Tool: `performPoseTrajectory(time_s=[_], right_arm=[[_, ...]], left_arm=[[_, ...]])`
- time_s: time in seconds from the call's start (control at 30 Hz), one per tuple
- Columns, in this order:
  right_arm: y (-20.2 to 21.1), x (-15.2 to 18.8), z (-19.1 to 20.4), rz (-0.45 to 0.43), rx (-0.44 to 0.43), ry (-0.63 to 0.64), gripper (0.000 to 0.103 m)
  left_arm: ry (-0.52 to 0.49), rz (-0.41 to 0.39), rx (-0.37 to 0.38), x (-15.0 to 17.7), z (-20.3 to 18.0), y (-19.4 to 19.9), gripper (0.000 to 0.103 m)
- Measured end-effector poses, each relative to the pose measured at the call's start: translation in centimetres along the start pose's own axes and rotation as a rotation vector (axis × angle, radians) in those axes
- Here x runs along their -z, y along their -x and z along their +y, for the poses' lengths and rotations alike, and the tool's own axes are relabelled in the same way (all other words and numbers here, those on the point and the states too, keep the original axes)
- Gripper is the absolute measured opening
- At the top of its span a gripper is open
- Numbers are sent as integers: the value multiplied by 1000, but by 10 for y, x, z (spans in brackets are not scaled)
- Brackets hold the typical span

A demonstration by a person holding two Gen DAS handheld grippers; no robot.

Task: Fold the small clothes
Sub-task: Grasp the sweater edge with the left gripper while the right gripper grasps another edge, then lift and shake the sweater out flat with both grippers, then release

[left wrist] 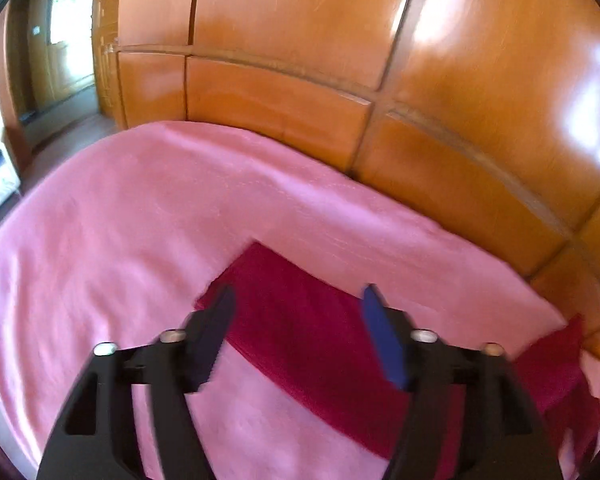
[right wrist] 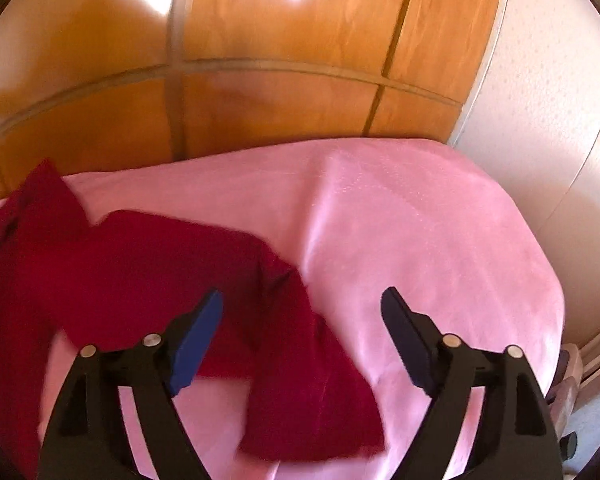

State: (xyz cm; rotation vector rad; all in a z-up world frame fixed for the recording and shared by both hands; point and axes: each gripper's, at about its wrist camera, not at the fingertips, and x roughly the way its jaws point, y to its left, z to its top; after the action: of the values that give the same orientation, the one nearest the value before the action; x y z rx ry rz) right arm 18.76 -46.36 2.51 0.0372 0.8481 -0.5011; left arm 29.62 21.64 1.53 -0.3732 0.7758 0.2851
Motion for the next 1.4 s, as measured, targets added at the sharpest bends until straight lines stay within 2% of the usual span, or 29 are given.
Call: performPoseTrajectory(time_s=[0.07, 0.13, 0.2, 0.23, 0.27, 0.33, 0.37, 0.43, 0.47, 0.5, 0.53, 0.57, 0.6, 0.63, 0.8, 0.93, 1.0, 1.1, 1.17, 1.23, 1.27, 1.3, 1.33, 1.4], right_arm=[[19, 21, 10, 41, -179, -22, 88], [33, 54, 29, 149, -418, -35, 88], [43, 81, 47, 223, -552, -26, 88], [48, 101, 60, 287, -646, -31, 88], [52, 114, 69, 332, -706, -37, 88], [59, 141, 90, 412, -834, -64, 81], [61, 150, 98, 435, -868, -66, 79], [64, 165, 113, 451, -867, -51, 77], [65, 169, 118, 455, -871, -52, 70], [68, 173, 124, 458, -877, -41, 63], [70, 176, 132, 456, -865, -7, 45], [71, 176, 136, 447, -836, 23, 31], [75, 175, 140, 435, -809, 46, 24], [81, 172, 139, 422, -801, 58, 10], [121, 144, 103, 267, -764, 109, 8], [162, 121, 42, 132, -692, 86, 8], [174, 120, 17, 107, -632, 83, 7], [161, 140, 2, 166, -578, 72, 7], [145, 162, 5, 233, -471, 115, 0], [120, 178, -6, 319, -436, 97, 0], [115, 185, -8, 339, -419, 90, 0], [110, 189, -9, 351, -393, 90, 0], [107, 191, -9, 358, -379, 86, 3], [104, 188, -4, 343, -384, 74, 7]], left_arm=[[-25, 37, 107, 31, -2, 18, 66], [-58, 90, 220, 67, -5, 33, 66], [-94, 185, 332, 111, -9, 44, 65], [-107, 234, 388, 132, -12, 48, 62], [-118, 270, 427, 147, -14, 50, 57], [-140, 338, 498, 178, -24, 56, 56], [-146, 362, 526, 193, -30, 59, 56], [-138, 391, 549, 207, -38, 58, 56], [-123, 408, 565, 214, -41, 55, 56], [-111, 428, 591, 223, -47, 53, 56], [-118, 432, 595, 229, -53, 53, 51], [-143, 430, 592, 233, -60, 52, 28], [-175, 432, 588, 236, -67, 51, 11], [-197, 429, 574, 236, -72, 48, 11], [-223, 360, 592, 208, -66, 70, 9], [-264, 293, 616, 183, -44, 114, 9], [-278, 284, 628, 178, -32, 135, 8], [-302, 302, 616, 188, -20, 147, 8], [-318, 361, 601, 205, -20, 140, 8], [-348, 407, 567, 226, -22, 132, 9], [-342, 422, 543, 233, -20, 127, 12], [-325, 433, 528, 236, -19, 122, 23], [-289, 446, 506, 236, -12, 115, 29], [-216, 414, 472, 227, 3, 112, 52]])
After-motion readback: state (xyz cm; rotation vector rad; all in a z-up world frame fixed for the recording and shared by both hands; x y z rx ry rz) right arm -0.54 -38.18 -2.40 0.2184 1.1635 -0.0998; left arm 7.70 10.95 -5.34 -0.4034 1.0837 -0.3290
